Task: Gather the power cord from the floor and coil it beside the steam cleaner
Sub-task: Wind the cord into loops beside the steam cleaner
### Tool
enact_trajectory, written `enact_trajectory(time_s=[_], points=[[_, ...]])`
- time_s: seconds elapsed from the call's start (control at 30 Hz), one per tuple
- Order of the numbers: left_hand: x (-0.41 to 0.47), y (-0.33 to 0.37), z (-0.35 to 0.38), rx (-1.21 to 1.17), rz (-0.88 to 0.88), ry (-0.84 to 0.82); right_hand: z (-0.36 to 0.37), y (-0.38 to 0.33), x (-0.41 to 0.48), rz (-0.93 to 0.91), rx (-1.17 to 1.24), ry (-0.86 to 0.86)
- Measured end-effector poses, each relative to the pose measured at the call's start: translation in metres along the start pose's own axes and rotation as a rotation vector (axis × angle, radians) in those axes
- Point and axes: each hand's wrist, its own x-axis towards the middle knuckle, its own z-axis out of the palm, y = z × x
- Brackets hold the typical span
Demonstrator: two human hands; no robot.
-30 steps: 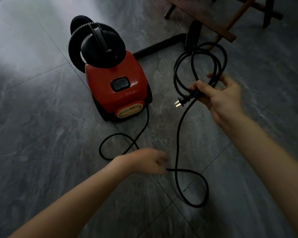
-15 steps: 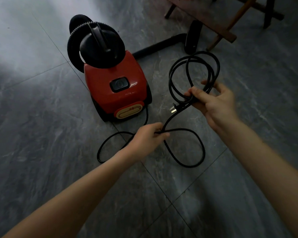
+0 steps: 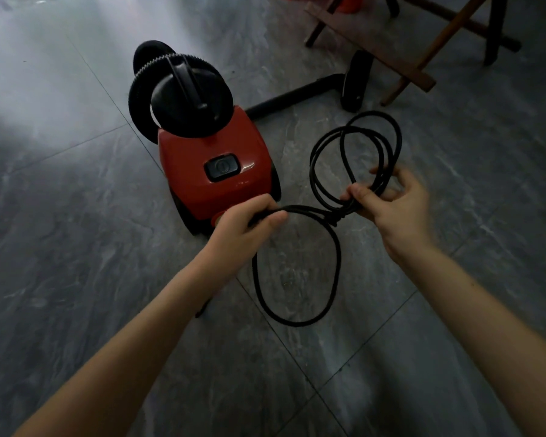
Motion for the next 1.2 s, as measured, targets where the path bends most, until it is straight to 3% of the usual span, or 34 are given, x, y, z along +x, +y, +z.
enact_trajectory(time_s=[0.13,0.23,0.5,0.63,0.73,0.8,0.9,1.03,1.13,1.2], points=[[0.011,0.006,-0.009,-0.046,0.090,0.044,0.007,0.000,-0.004,0.001,0.035,-0.015],[0.017,0.005,-0.004,-0.202,0.045,0.217,0.018,0.000,-0.011,0.035,0.112,-0.026],[0.022,-0.015,0.022,-0.830,-0.367,0.585,0.042,-0.004,-0.021,0.032,0.083,-0.064],[0.025,-0.020,0.028,-0.882,-0.507,0.692,0.045,0.003,-0.027,0.088,0.070,-0.139],[0.025,-0.022,0.026,-0.857,-0.517,0.572,0.037,0.005,-0.024,0.117,0.064,-0.127],[0.024,-0.023,0.022,-0.679,-0.468,0.460,0.032,0.005,-0.022,0.137,0.077,-0.114],[0.019,-0.028,0.011,-0.268,-0.206,0.297,0.024,0.005,-0.016,0.174,0.195,-0.064],[0.005,-0.035,0.000,0.027,0.057,0.083,0.011,-0.002,-0.002,0.122,0.205,0.030],[-0.001,-0.041,-0.015,0.020,0.005,-0.091,-0.001,-0.007,0.008,0.083,0.205,0.116],[-0.003,-0.047,-0.035,0.121,-0.158,-0.427,-0.009,-0.009,0.012,0.078,0.215,0.159]])
